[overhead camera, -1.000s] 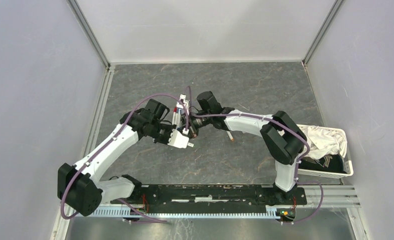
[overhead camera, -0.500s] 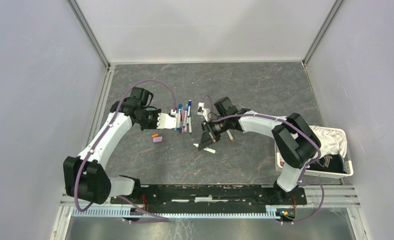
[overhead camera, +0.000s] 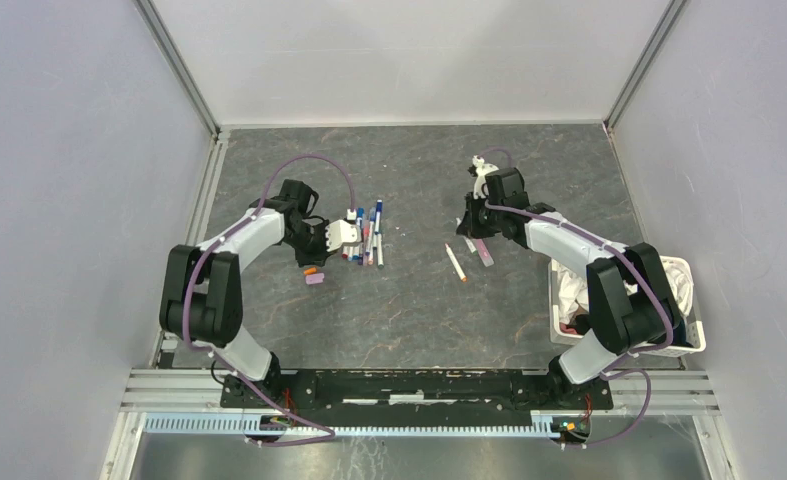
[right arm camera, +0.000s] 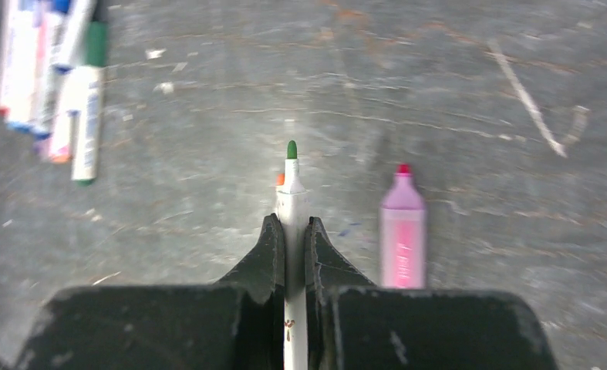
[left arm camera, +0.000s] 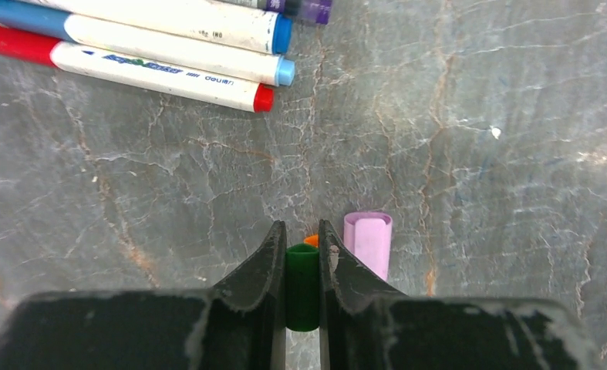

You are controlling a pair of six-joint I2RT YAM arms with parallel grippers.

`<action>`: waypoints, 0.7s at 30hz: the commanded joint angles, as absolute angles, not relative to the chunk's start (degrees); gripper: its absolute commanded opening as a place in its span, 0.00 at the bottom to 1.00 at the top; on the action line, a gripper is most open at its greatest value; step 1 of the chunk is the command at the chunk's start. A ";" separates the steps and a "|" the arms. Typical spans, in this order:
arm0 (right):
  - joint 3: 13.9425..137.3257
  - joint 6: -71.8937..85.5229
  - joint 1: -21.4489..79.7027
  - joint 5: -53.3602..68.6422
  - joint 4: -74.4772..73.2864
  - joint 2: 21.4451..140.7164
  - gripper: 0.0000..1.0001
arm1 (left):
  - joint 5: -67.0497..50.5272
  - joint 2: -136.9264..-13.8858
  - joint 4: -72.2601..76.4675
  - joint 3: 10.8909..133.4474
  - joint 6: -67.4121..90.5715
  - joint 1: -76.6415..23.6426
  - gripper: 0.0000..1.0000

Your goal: Open the pen caps

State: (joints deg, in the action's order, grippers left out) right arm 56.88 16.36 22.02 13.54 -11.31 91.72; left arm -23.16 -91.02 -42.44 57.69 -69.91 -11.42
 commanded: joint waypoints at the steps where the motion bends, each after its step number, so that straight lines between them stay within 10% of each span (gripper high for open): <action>1: 54.80 17.84 20.16 -1.67 -7.32 90.92 0.00 | -23.41 -94.83 -38.12 59.02 -64.92 -10.82 0.04; 14: 56.04 13.91 17.90 -14.18 -8.52 97.98 0.00 | -22.17 -101.51 -38.95 61.28 -62.34 -10.72 0.38; 18: 54.94 13.23 17.91 -16.58 -8.09 98.40 0.00 | -24.15 -99.66 -42.71 63.85 -61.79 -10.64 0.85; 21: 55.82 12.40 17.83 -17.86 -9.02 99.26 0.06 | -25.56 -96.82 -44.75 65.97 -61.52 -10.48 0.91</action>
